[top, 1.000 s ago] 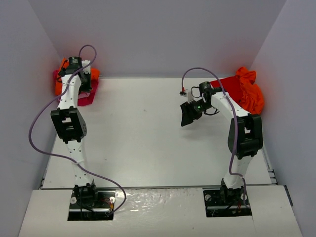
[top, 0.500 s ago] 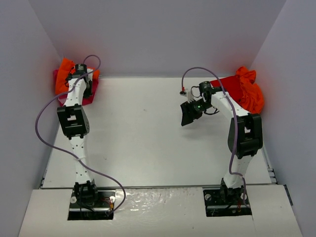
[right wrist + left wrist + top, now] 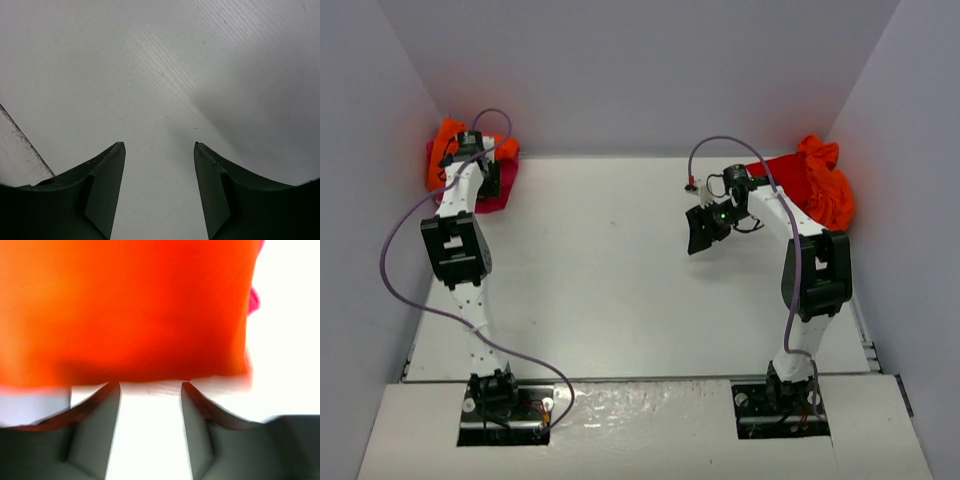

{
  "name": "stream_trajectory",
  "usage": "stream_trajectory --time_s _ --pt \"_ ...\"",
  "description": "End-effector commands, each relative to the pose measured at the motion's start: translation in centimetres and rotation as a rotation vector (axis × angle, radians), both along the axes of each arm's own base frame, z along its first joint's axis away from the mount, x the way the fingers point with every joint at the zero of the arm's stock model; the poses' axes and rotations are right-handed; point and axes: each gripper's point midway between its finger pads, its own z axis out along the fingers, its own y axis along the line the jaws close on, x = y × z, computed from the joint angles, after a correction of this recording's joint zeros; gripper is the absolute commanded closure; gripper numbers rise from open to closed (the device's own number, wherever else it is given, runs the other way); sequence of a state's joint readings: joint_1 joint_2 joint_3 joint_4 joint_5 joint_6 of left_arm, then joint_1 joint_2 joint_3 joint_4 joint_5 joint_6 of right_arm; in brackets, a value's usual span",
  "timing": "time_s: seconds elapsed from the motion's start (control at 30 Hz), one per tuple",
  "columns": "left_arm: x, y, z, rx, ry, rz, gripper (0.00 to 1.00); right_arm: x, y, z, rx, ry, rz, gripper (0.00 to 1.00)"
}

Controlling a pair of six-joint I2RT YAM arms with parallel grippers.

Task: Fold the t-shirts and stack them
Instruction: Put the neatly folded tshirt into the corner of the board with the left arm

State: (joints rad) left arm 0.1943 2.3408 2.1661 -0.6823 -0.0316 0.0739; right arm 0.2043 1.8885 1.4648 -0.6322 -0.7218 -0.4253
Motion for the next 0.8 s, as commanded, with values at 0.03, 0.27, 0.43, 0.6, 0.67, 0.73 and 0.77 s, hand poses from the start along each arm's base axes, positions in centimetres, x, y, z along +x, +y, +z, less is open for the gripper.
stream_trajectory --time_s 0.03,0.27,0.43,0.6,0.67,0.73,0.77 --pt "-0.4 -1.3 18.3 -0.019 -0.444 -0.03 0.45 2.3 -0.4 5.5 -0.014 -0.163 -0.051 0.45" --pt "-5.8 -3.0 23.0 -0.01 -0.556 -0.071 0.41 2.7 -2.0 9.5 -0.06 -0.287 -0.121 0.45" --pt "-10.4 -5.5 26.1 -0.065 -0.631 -0.125 0.4 3.5 -4.5 14.7 -0.144 -0.463 -0.211 0.43" --pt "-14.6 -7.3 26.9 -0.101 -0.739 -0.136 0.35 4.0 -7.1 20.0 -0.198 -0.646 -0.351 0.35" --pt "-15.9 -7.6 26.4 -0.093 -0.77 -0.138 0.32 3.9 -8.0 20.5 -0.208 -0.689 -0.418 0.34" --pt "-17.4 -7.5 23.7 -0.096 -0.707 -0.109 0.33 3.5 -8.4 19.4 -0.197 -0.714 -0.464 0.36" --pt "-18.0 -7.5 22.2 -0.094 -0.676 -0.107 0.33 3.3 -8.4 18.7 -0.182 -0.724 -0.48 0.39"
